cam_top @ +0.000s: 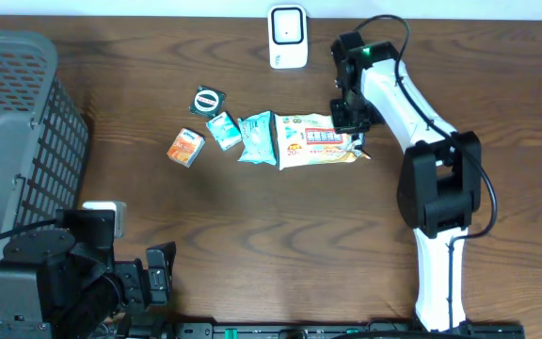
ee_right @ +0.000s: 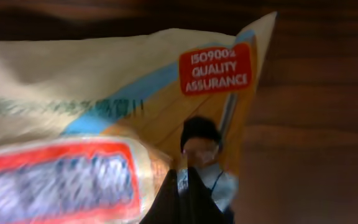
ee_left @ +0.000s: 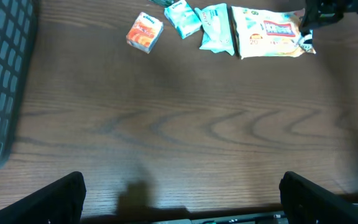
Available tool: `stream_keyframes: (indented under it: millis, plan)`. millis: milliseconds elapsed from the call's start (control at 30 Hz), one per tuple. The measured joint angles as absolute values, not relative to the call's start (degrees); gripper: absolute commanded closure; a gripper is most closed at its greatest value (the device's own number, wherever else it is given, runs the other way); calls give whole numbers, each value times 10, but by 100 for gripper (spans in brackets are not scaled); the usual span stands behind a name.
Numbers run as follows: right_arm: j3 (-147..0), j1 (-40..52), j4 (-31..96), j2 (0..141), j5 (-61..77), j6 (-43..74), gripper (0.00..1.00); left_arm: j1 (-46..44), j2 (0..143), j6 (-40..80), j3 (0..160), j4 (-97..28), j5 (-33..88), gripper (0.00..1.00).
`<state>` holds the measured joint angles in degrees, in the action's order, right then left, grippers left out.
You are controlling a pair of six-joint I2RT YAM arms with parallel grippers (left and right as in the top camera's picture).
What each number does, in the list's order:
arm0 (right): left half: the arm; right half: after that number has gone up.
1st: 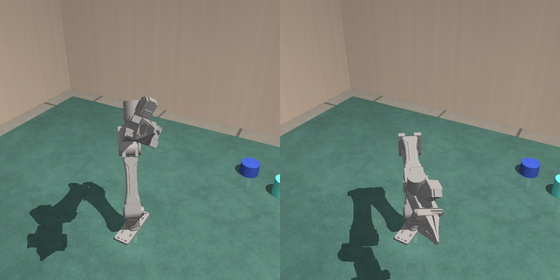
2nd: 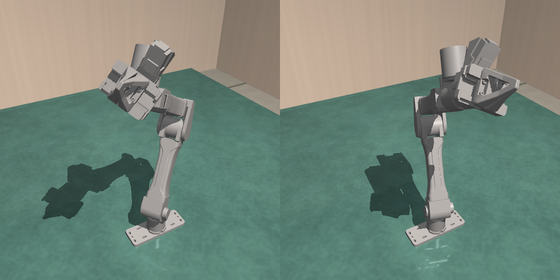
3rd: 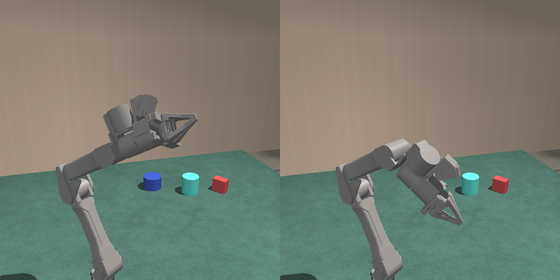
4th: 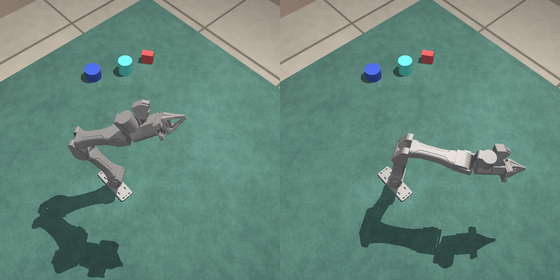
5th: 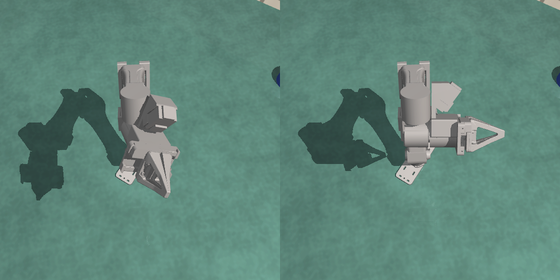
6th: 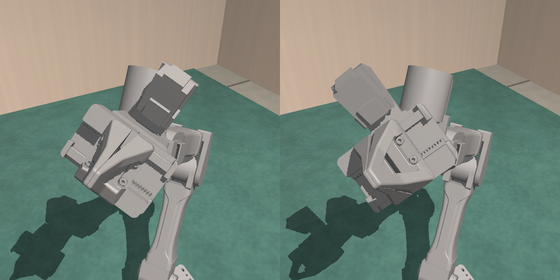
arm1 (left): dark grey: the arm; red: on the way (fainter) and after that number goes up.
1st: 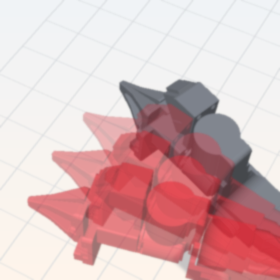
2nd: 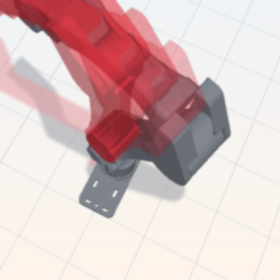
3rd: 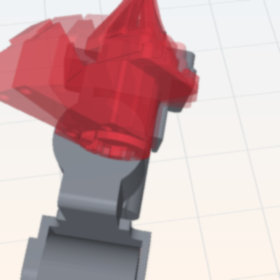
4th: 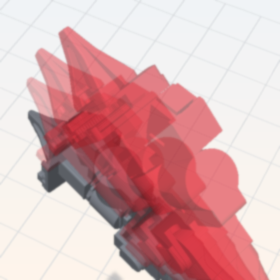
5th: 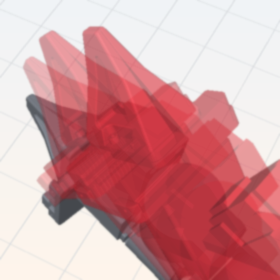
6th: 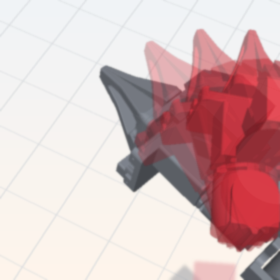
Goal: Scan the item barcode
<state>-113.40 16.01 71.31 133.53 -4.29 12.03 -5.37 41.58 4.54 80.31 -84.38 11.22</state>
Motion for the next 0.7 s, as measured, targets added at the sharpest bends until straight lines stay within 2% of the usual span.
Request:
stream_keyframes:
  millis: [233, 433, 700]
  plan:
    - [-1134, 136, 729, 1361, -41, 110, 99, -54, 416, 45, 803, -844, 112, 3]
    - [-1152, 131, 793, 1360, -41, 108, 99, -54, 416, 45, 803, -844, 112, 2]
    - [-1188, 137, 811, 1277, 14, 106, 99, -54, 416, 46, 803, -844, 112, 2]
